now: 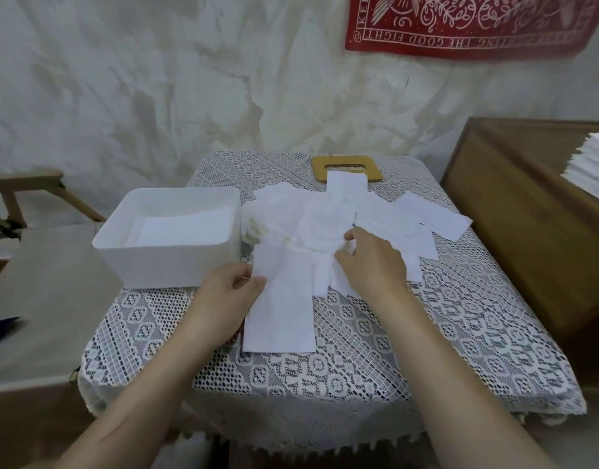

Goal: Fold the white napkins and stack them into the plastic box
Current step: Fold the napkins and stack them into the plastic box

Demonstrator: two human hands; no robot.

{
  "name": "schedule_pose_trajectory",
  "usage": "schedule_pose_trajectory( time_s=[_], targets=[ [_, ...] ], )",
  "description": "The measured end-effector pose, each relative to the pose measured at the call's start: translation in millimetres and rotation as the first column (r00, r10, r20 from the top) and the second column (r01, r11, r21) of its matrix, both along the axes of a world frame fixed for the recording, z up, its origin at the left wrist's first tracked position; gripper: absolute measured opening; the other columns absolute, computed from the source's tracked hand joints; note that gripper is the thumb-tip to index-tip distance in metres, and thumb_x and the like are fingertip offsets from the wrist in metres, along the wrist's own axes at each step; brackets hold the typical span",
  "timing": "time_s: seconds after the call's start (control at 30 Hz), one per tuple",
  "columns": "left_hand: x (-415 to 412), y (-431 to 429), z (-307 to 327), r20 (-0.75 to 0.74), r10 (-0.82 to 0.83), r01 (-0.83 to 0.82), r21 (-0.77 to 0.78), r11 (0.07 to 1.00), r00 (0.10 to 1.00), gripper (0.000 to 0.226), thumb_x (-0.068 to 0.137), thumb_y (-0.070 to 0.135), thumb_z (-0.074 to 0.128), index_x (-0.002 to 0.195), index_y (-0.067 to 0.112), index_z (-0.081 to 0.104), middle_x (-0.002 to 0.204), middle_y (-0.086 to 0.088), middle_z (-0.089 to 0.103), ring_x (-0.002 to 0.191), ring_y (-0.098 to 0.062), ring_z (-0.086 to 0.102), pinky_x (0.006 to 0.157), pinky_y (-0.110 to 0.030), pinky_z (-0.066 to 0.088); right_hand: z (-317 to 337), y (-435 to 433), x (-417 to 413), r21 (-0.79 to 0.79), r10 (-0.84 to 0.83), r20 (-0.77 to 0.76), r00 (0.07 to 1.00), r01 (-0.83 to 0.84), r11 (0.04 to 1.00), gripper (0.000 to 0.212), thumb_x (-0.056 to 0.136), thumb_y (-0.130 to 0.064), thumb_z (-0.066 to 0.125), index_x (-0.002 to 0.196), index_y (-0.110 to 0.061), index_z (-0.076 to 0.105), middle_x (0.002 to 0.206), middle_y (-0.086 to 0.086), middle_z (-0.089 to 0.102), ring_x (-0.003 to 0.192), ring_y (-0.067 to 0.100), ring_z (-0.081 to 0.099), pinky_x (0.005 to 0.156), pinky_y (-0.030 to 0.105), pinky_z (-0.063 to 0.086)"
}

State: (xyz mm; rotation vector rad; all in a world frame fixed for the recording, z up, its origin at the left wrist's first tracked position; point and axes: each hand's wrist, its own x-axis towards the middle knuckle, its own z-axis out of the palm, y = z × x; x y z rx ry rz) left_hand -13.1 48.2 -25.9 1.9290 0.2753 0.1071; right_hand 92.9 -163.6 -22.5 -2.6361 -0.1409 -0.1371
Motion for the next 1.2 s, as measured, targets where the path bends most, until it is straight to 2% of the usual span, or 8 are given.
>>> schedule_pose_trajectory(
  time_s=[0.13, 0.27, 0.47, 0.67, 0.83, 0.93, 1.03, 1.2],
  targets=[
    [2.9, -5.0, 2.1, 0.010, -0.001, 0.001, -0.029, 1.000, 1.000, 0.020, 0.103, 0.023, 0.060, 0.099, 0.011, 0.076, 0.092, -0.009, 0.079, 0.089, -0.030, 0.075, 0.081, -0.045, 0.060, -3.3, 3.1, 4.9, 0.001, 0.010, 0.044, 0.999, -0.010, 1.000, 0.015, 0.101, -0.029, 0.053, 0.110, -0.026, 0.064, 0.105, 0.000, 0.073, 0.094, 0.030, 0.063, 0.071, 0.034, 0.047],
    [5.5, -16.4, 2.4, -0.014, 0.085, -0.086, -0.286, 0.954, 0.996, 0.016, 0.104, 0.018, 0.058, 0.107, 0.015, 0.074, 0.096, 0.000, 0.080, 0.086, -0.018, 0.076, 0.065, -0.028, 0.057, -1.3, -3.6, 2.7, 0.019, 0.024, 0.090, 0.996, -0.026, 0.999, 0.010, 0.103, -0.033, 0.053, 0.100, -0.027, 0.062, 0.093, -0.003, 0.072, 0.086, 0.028, 0.065, 0.066, 0.033, 0.046],
    [8.9, -31.3, 3.6, -0.023, 0.083, -0.086, -0.388, 0.918, 0.996, 0.017, 0.105, 0.017, 0.056, 0.110, 0.016, 0.073, 0.098, -0.002, 0.080, 0.084, -0.019, 0.077, 0.057, -0.025, 0.055, 6.2, -44.4, -17.5, -0.016, 0.035, 0.109, 0.993, -0.033, 0.999, 0.007, 0.101, -0.034, 0.056, 0.097, -0.030, 0.061, 0.091, -0.006, 0.072, 0.084, 0.026, 0.066, 0.071, 0.036, 0.053],
    [10.3, -40.4, 2.6, -0.042, 0.090, -0.099, -0.316, 0.944, 0.995, 0.015, 0.103, 0.022, 0.060, 0.107, 0.016, 0.073, 0.102, -0.004, 0.080, 0.094, -0.028, 0.076, 0.079, -0.043, 0.060, 6.2, -85.4, -40.1, 0.132, 0.070, -0.031, 0.997, -0.065, 0.989, 0.011, 0.095, -0.019, 0.055, 0.091, -0.028, 0.059, 0.080, -0.009, 0.067, 0.076, 0.017, 0.065, 0.067, 0.036, 0.052],
    [15.3, -45.8, 5.8, -0.027, 0.070, -0.075, -0.268, 0.961, 0.997, 0.015, 0.104, 0.020, 0.059, 0.100, 0.014, 0.073, 0.097, -0.004, 0.080, 0.087, -0.023, 0.076, 0.073, -0.035, 0.056, 6.8, -92.4, -37.4, 0.312, 0.092, -0.139, 0.986, -0.044, 0.949, 0.015, 0.096, -0.021, 0.050, 0.106, -0.030, 0.056, 0.092, -0.007, 0.064, 0.072, 0.016, 0.058, 0.064, 0.032, 0.043],
    [20.0, -48.3, 5.6, -0.013, 0.061, -0.063, -0.249, 0.966, 0.998, 0.012, 0.103, 0.018, 0.061, 0.098, 0.015, 0.072, 0.094, -0.002, 0.079, 0.083, -0.020, 0.076, 0.072, -0.035, 0.056, 8.2, -89.0, -26.2, 0.347, 0.075, -0.197, 0.978, -0.002, 0.938, 0.023, 0.093, -0.041, 0.053, 0.114, -0.033, 0.056, 0.085, -0.008, 0.062, 0.069, 0.013, 0.058, 0.061, 0.030, 0.039],
    [23.6, -51.3, 5.9, 0.004, 0.043, -0.041, -0.240, 0.970, 0.999, 0.007, 0.100, 0.012, 0.064, 0.103, 0.015, 0.069, 0.092, -0.003, 0.081, 0.074, -0.015, 0.077, 0.064, -0.027, 0.058, 9.4, -80.8, -14.4, 0.328, 0.016, -0.229, 0.973, 0.062, 0.943, 0.036, 0.089, -0.056, 0.057, 0.111, -0.029, 0.059, 0.096, -0.008, 0.062, 0.084, 0.017, 0.062, 0.068, 0.032, 0.045],
    [26.2, -52.6, 4.3, 0.007, 0.006, -0.004, -0.159, 0.987, 1.000, 0.008, 0.099, 0.011, 0.065, 0.104, 0.017, 0.069, 0.091, -0.001, 0.081, 0.073, -0.014, 0.077, 0.058, -0.024, 0.058, 11.4, -67.4, -1.2, 0.359, 0.037, -0.315, 0.948, 0.083, 0.930, 0.034, 0.089, -0.039, 0.069, 0.096, -0.005, 0.064, 0.083, -0.001, 0.060, 0.069, 0.020, 0.056, 0.062, 0.029, 0.041]
  ],
)
